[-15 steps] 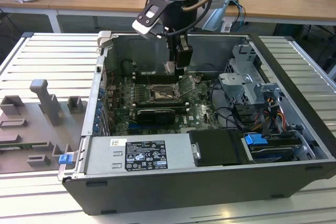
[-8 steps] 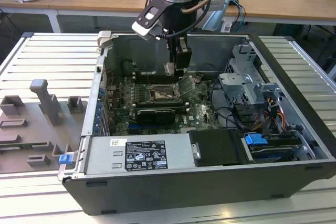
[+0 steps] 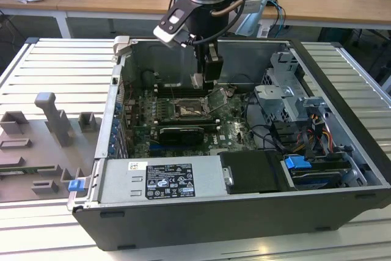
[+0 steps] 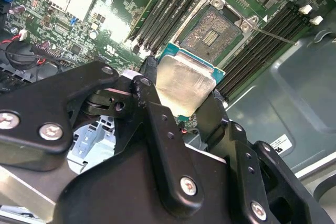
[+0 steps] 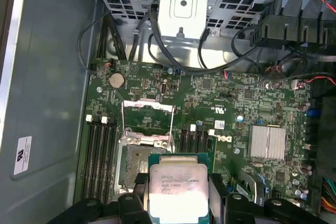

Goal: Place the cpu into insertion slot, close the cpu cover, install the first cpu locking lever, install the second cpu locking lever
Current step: 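Place the cpu into insertion slot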

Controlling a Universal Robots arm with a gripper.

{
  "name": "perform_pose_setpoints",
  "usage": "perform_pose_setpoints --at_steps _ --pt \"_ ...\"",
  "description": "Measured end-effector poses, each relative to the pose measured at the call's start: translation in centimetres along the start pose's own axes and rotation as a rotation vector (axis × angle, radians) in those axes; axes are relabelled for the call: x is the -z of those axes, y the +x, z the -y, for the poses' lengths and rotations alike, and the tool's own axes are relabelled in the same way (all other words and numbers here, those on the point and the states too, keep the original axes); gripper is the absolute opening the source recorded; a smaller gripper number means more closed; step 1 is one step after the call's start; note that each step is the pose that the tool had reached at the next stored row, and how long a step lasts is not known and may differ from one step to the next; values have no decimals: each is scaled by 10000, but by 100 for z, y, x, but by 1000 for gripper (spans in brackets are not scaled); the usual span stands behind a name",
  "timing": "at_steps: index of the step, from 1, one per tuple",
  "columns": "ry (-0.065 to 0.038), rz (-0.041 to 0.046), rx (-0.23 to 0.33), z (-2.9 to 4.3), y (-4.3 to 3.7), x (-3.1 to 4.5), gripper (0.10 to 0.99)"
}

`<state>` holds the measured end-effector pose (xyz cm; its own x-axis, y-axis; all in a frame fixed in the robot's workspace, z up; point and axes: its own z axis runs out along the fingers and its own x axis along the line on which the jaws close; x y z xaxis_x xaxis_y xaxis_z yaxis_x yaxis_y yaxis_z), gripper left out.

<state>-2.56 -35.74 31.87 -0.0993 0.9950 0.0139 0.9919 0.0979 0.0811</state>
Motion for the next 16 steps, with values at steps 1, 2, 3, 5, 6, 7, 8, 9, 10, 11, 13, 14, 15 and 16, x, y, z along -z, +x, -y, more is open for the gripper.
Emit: perform_pose_setpoints --at_steps 1,2,3,5,6,7,8,9,10,11,13,14,15,16 --pt "1 2 0 1 0 -7 541" --pt "0 0 0 1 0 -15 541" --pt "0 5 -33 3 0 -39 541" --pt "-3 24 -269 8 4 -80 541" --pt "-3 29 -322 11 10 -102 541" --pt "-6 36 -411 13 14 -125 541" --pt "-7 45 -520 14 14 -144 541" --pt "-9 58 -687 15 14 -166 541" --pt "-11 72 -855 18 14 -186 541" --pt "-15 94 -1121 20 14 -219 541" --pt "-22 139 -1677 25 13 -277 541" --pt "-19 149 -1791 26 14 -291 541" --pt "-13 152 -1842 27 14 -300 541" --pt "-12 155 -1854 27 13 -303 541"
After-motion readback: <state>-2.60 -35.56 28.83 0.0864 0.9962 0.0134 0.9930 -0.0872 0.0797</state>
